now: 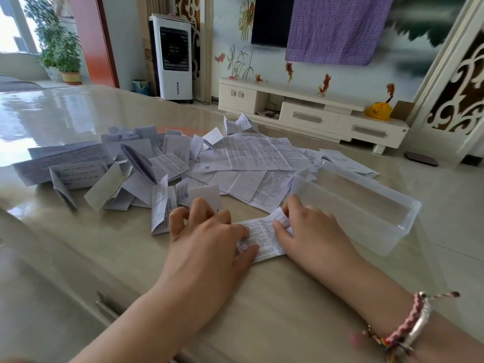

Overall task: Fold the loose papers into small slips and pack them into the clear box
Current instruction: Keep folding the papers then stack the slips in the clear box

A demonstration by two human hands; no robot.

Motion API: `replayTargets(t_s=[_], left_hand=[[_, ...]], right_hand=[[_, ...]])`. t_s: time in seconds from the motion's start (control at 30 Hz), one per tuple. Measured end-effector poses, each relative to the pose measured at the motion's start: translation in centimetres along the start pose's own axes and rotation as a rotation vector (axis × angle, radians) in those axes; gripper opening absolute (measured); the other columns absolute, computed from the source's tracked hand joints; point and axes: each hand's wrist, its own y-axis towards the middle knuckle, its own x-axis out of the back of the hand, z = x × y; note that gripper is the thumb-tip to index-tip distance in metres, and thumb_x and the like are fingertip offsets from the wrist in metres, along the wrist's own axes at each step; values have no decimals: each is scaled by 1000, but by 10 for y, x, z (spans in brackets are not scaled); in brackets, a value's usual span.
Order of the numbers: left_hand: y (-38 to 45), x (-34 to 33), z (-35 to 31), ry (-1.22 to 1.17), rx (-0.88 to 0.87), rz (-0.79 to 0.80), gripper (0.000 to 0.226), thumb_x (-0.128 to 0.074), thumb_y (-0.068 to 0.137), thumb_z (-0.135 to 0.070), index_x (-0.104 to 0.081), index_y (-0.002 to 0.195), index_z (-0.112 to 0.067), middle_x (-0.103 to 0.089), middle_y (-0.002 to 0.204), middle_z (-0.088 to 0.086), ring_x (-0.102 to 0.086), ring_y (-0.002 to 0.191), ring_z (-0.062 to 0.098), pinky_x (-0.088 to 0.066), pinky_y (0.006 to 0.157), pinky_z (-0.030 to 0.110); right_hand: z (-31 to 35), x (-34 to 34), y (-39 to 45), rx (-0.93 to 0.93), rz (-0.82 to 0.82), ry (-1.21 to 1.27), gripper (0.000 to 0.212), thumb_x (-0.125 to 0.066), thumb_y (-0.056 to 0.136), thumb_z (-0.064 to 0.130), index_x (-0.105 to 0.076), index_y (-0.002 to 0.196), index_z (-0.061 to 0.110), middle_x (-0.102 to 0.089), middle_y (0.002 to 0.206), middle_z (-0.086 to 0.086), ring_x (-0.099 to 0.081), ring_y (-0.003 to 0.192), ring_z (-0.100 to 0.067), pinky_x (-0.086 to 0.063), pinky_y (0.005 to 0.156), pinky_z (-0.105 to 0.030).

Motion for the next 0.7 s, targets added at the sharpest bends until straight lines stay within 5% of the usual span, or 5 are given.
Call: replayTargets(t_s=[0.1, 0.27, 0.5, 0.7], left_hand=[[3, -1, 1, 19, -22, -5, 41, -42, 69, -65, -70, 64, -35, -50, 59, -18, -35, 80, 13, -19, 72, 33], [4, 2, 4, -22, -31, 44, 51, -37, 67, -76, -70, 70, -38, -49, 63, -19, -38, 80, 13, -13, 69, 31], [9, 11, 5, 6, -22, 180, 73, -22, 58, -84, -65, 105, -47, -44, 82, -21, -29, 95, 9, -6, 74, 28], [12, 19, 13, -43, -13, 338, 52, -46, 73, -80, -54, 117, -53, -43, 91, -23, -23, 99, 7, -6, 75, 27]], right_hand=[[1, 1, -6, 36, -39, -30, 45, -47, 89, 54, -26, 117, 26, -31, 106, 12, -37, 109, -15, -26, 84, -31], [-3, 5, -13, 191, 59, 30, 55, -34, 71, 71, -17, 110, 36, -20, 120, 16, -19, 115, -4, -11, 88, -22], [-18, 22, -14, 210, 149, 15, 40, -53, 87, 41, -18, 104, 33, -23, 127, 9, -20, 120, -6, -14, 95, -18], [-21, 28, -15, 138, 260, 59, 30, -49, 90, 26, -24, 105, 30, -25, 119, 9, -26, 114, -8, -25, 94, -20]])
